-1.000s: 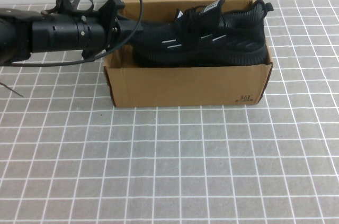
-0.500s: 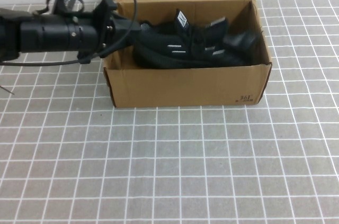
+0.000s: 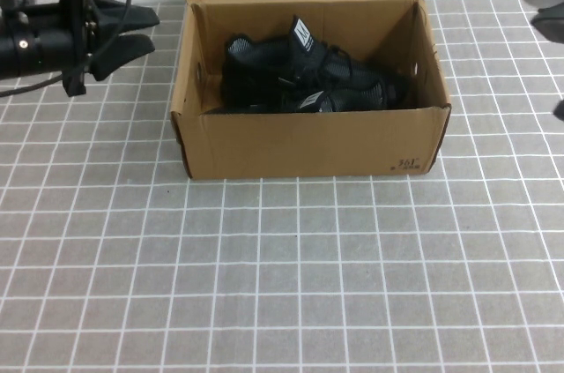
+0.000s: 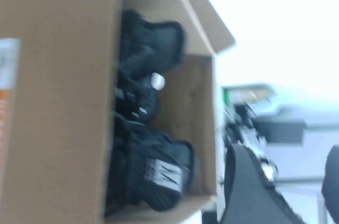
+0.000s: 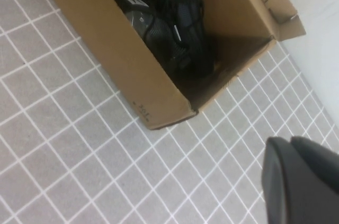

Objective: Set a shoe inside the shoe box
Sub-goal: Place the shoe in the shoe box

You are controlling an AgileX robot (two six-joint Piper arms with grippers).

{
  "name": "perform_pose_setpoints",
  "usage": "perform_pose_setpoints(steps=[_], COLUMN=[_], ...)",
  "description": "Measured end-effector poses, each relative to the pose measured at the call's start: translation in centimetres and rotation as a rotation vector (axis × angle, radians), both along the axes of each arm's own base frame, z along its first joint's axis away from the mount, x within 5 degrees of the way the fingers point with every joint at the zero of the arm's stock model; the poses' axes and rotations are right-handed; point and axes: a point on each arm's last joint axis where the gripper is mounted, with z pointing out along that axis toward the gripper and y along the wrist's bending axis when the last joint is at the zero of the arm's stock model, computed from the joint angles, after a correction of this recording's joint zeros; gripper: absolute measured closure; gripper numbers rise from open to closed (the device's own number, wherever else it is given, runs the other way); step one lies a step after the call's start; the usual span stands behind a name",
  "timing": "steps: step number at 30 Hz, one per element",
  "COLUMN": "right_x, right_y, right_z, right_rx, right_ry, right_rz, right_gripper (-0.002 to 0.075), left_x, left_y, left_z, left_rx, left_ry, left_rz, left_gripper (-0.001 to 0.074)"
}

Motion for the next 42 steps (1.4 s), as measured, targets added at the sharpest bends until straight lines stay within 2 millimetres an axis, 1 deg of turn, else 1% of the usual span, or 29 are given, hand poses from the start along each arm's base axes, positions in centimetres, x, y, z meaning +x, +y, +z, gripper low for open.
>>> perform_pose_setpoints(steps=[2,4,6,11,14,19,24,26,29,33,35,38,42], right_x=[0.3,0.5,0.7,1.5,2.1,2.8,2.8,2.8,2.8,3.0,3.1,3.5,4.4], right_y=[0.3,0.6,0.8,1.5,2.1,2.7,2.8,2.7,2.6,1.9,1.2,0.4,-0.4], right_z=[-0.1,-0.1,-0.1,-0.6,-1.2,-1.9,-2.0,-2.1,-2.2,-2.1,-1.8,-1.6,-1.5], right_rx=[0.005,0.012,0.028,0.07,0.068,0.083,0.086,0.08,0.073,0.085,0.103,0.137,0.194], right_ry=[-0.009,-0.018,-0.024,-0.002,0.021,0.051,0.062,0.071,0.082,0.065,0.051,0.044,0.041], right_rz=[0.006,0.011,0.008,-0.024,-0.036,-0.059,-0.071,-0.076,-0.091,-0.199,-0.246,-0.281,-0.318], right_gripper=[0.0742,0.0742,0.0742,0.0742,0.0742,0.0742,0.0742,0.0742,0.0742,0.0742,0.0742,0.0742,0.0742], left_x=[-0.3,-0.5,-1.0,-2.3,-2.5,-2.5,-3.0,-3.4,-4.0,-4.9,-5.3,-5.6,-5.5], left_y=[-0.3,-1.1,-2.2,-5.5,-6.9,-8.6,-11.5,-13.0,-15.0,-17.5,-18.7,-19.4,-19.2], left_z=[0.3,0.8,1.5,3.8,5.0,6.2,8.0,8.5,8.6,8.4,8.0,7.5,7.4], left_rx=[-0.008,0.006,0.04,0.163,0.285,0.581,0.819,0.867,0.914,0.983,1.01,1.027,1.056], left_ry=[-0.041,-0.103,-0.193,-0.435,-0.524,-0.561,-0.529,-0.501,-0.488,-0.514,-0.516,-0.506,-0.498], left_rz=[-0.042,-0.087,-0.139,-0.273,-0.345,-0.451,-0.49,-0.466,-0.44,-0.445,-0.456,-0.478,-0.482], left_gripper=[0.0465,0.0488,0.0526,0.0686,0.0722,0.0734,0.0735,0.0735,0.0735,0.0735,0.0735,0.0735,0.0735])
